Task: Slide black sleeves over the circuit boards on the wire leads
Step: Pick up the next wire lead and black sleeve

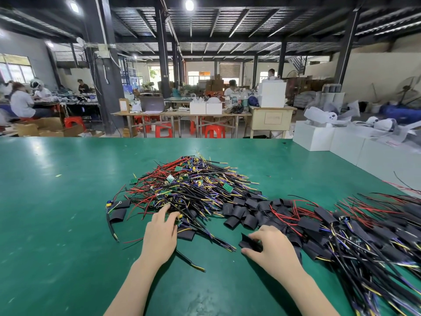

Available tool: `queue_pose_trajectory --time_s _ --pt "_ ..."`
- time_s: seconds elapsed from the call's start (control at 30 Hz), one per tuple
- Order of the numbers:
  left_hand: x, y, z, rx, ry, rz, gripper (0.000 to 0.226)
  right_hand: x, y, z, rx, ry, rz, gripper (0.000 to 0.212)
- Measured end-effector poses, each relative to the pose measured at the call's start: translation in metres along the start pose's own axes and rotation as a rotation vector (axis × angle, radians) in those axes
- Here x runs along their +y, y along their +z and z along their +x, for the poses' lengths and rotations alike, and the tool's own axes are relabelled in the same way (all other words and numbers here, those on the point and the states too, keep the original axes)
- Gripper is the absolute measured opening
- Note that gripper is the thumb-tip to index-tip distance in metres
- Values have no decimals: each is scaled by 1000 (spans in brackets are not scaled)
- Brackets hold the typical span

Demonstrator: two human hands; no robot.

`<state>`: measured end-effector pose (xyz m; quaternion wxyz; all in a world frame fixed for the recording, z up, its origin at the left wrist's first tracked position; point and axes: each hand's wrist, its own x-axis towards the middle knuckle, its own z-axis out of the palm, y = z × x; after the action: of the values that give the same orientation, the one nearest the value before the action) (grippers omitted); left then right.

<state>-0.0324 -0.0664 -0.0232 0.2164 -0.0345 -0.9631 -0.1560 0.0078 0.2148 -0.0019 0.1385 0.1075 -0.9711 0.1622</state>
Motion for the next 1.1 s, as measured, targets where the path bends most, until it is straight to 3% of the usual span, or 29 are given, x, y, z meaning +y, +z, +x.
queue_pose_trajectory --time_s 0.3,0.4,0.53,0.7,0.9,1.1 --pt "-1 1 0 -1 16 22 48 -1 0 0 7 1 -6 36" --pt "-1 -1 -1 32 18 -21 37 0 -1 1 9 19 -10 40" --pt "0 -6 -2 143 19 -105 21 1 -3 1 -17 10 -30 38" --pt "6 -14 -1 287 46 -154 24 -1 -5 0 -28 -26 -67 31" --pt "24 -23 -1 440 81 -437 24 -1 -8 0 -25 -20 -60 28" --pt "37 -32 -5 580 62 -575 22 2 -6 0 -33 -21 -81 36"
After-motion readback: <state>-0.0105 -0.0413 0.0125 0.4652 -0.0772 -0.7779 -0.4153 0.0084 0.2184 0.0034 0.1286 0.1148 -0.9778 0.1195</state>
